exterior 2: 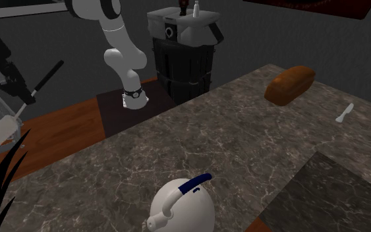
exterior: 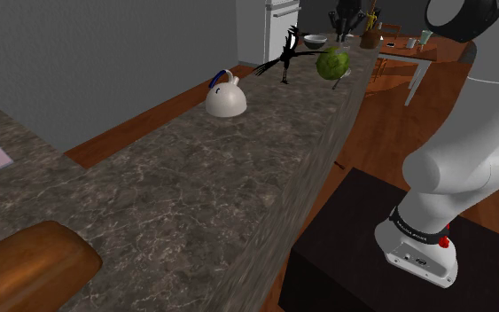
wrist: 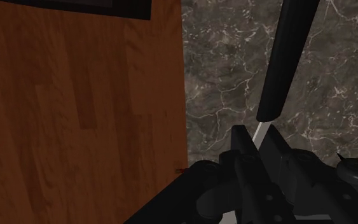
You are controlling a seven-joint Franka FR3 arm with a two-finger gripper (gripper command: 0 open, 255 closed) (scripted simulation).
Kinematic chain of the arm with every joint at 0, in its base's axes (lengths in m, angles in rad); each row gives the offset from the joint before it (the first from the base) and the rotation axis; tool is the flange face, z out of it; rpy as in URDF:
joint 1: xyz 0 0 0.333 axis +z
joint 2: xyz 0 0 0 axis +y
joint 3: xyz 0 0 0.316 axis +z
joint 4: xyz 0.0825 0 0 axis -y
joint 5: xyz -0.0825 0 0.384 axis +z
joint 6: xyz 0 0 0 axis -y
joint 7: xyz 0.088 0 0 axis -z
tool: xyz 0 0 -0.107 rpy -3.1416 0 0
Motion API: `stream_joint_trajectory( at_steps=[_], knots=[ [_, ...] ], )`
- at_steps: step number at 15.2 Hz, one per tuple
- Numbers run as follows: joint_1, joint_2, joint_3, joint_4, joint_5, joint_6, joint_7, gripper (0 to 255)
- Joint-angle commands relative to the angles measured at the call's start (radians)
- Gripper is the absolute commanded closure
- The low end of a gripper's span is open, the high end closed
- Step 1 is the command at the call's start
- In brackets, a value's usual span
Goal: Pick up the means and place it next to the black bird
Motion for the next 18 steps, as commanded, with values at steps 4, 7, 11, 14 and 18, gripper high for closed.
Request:
stream_joint_trajectory(
  at_steps=[4, 7, 11, 14, 18],
  knots=[
    [0.0, -0.028, 0.0, -0.108, 0.001, 0.08, -0.003, 255],
    [-0.001, -0.04, 0.0, -0.166, 0.002, 0.126, -0.005, 255],
    [-0.001, -0.052, 0.0, -0.236, 0.002, 0.184, -0.008, 255],
    [-0.001, -0.058, 0.0, -0.284, 0.002, 0.227, -0.01, 255],
    [-0.001, -0.062, 0.0, -0.343, 0.003, 0.282, -0.012, 255]
  ],
)
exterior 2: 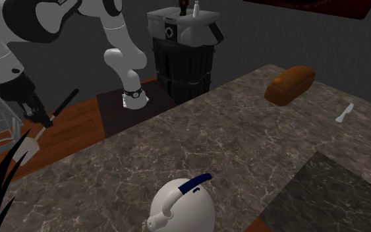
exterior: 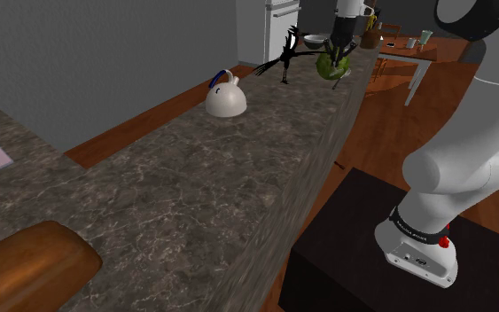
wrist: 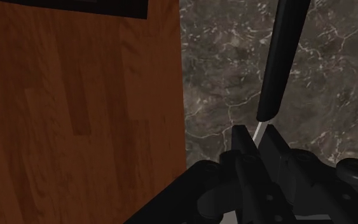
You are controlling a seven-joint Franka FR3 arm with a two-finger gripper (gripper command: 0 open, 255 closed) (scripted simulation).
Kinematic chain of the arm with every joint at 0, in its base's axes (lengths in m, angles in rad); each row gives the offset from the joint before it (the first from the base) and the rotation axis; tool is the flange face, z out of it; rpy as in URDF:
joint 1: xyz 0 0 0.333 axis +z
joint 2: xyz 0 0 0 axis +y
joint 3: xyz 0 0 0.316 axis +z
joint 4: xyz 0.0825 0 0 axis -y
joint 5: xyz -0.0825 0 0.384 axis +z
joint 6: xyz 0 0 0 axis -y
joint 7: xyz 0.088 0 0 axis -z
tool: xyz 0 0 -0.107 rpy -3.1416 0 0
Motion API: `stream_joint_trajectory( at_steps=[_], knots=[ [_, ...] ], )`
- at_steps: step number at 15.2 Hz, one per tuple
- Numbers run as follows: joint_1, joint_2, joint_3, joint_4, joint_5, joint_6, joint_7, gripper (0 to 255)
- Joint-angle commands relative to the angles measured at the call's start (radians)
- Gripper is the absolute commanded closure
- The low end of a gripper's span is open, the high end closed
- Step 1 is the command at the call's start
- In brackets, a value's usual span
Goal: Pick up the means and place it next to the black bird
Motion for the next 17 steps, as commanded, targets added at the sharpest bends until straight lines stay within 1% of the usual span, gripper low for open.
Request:
stream_joint_trajectory(
  at_steps=[1, 17],
  knots=[
    [0.0, 0.0, 0.0, -0.028, 0.0, 0.028, -0.001, 255],
    [0.001, 0.024, 0.0, -0.212, 0.001, 0.237, -0.009, 255]
  ],
)
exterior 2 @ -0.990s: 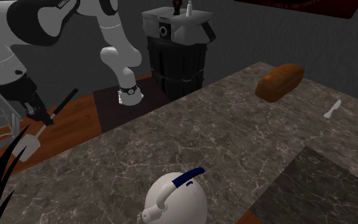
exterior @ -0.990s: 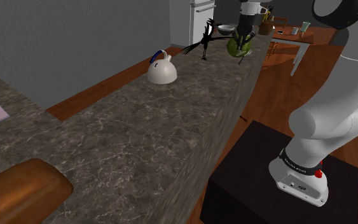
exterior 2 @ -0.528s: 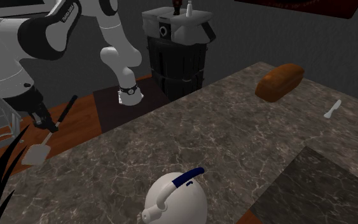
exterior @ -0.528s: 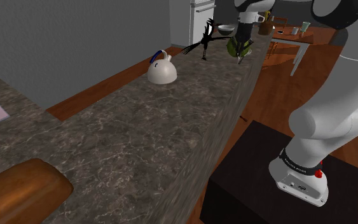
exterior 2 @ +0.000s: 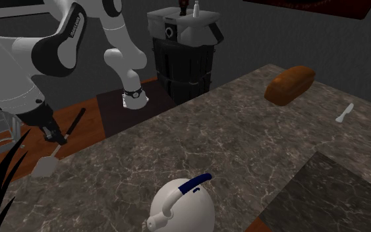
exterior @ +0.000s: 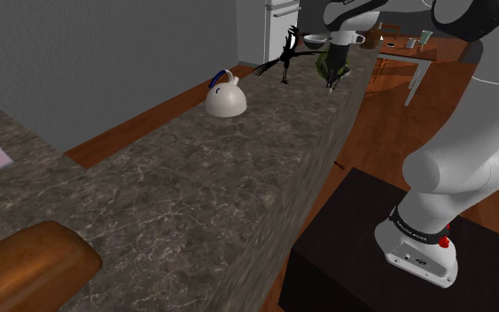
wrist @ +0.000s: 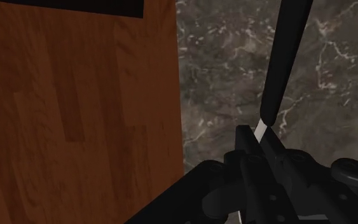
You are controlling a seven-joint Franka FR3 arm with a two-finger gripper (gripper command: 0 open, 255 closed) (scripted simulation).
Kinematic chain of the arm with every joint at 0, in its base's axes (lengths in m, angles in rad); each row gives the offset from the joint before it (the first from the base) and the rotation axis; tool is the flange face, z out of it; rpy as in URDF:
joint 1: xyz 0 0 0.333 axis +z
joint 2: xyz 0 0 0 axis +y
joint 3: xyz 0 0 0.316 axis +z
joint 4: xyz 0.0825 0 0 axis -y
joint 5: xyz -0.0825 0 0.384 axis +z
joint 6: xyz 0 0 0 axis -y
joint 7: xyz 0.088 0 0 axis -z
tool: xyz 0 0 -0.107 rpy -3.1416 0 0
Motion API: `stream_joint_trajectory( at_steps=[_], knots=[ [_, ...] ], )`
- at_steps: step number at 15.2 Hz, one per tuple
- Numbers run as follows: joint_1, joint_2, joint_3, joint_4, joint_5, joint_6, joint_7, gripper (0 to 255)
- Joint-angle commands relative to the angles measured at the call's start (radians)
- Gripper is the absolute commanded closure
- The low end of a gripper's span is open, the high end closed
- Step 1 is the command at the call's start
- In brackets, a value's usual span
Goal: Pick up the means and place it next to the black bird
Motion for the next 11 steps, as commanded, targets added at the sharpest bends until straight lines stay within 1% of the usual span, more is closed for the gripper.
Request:
stream_joint_trajectory(
  at_steps=[1, 11],
  knots=[
    [-0.001, 0.009, -0.001, -0.015, 0.0, 0.025, -0.002, 255],
    [0.0, 0.053, 0.0, -0.095, 0.0, 0.148, -0.006, 255]
  ],
)
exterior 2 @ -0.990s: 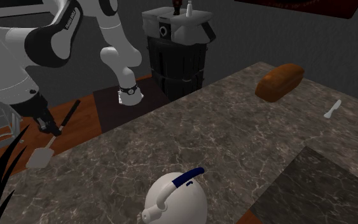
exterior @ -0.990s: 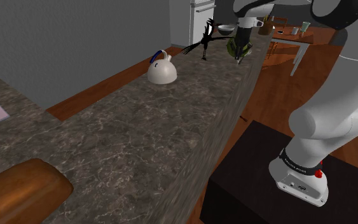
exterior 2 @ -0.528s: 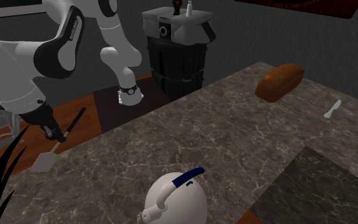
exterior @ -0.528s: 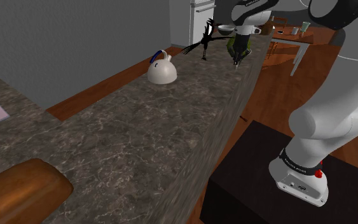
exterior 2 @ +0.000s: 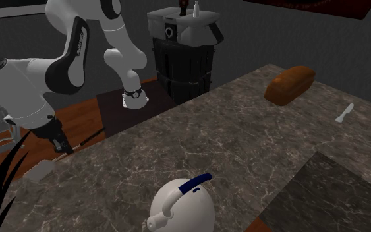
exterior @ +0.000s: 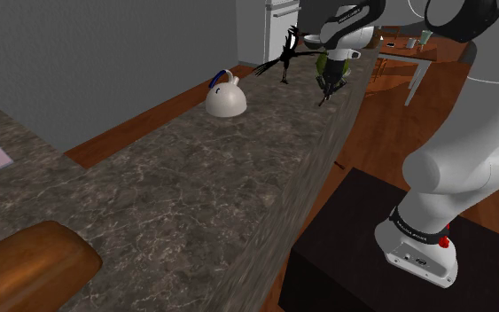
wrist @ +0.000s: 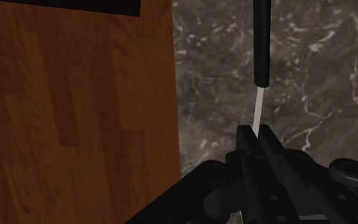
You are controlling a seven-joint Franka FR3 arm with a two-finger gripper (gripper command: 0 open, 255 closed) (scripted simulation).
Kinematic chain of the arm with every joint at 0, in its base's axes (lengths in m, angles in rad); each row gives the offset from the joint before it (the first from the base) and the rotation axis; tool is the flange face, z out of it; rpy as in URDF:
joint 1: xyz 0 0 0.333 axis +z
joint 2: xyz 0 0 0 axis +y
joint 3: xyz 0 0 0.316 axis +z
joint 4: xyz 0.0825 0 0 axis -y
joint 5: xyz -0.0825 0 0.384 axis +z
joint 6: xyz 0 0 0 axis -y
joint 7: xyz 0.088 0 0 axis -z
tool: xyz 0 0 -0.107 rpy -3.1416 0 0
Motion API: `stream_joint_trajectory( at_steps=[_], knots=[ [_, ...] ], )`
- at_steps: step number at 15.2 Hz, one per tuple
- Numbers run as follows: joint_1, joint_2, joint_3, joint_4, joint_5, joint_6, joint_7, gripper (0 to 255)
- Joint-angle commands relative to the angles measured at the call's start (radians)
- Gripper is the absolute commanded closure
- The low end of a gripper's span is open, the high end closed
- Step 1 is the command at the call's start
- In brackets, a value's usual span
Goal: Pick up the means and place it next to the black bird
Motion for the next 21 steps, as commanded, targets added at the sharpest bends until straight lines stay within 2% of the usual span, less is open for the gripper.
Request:
stream_joint_trajectory(
  at_steps=[1, 7, 15, 16, 21],
  knots=[
    [0.0, 0.014, 0.0, -0.011, 0.0, 0.024, -0.001, 255],
    [0.0, 0.049, 0.0, -0.046, 0.0, 0.094, -0.004, 255],
    [0.0, 0.049, 0.0, -0.046, 0.0, 0.094, -0.004, 255],
    [0.001, 0.05, 0.0, -0.046, 0.0, 0.095, -0.002, 0],
    [0.0, 0.049, 0.0, -0.046, 0.0, 0.094, -0.004, 0]
  ],
)
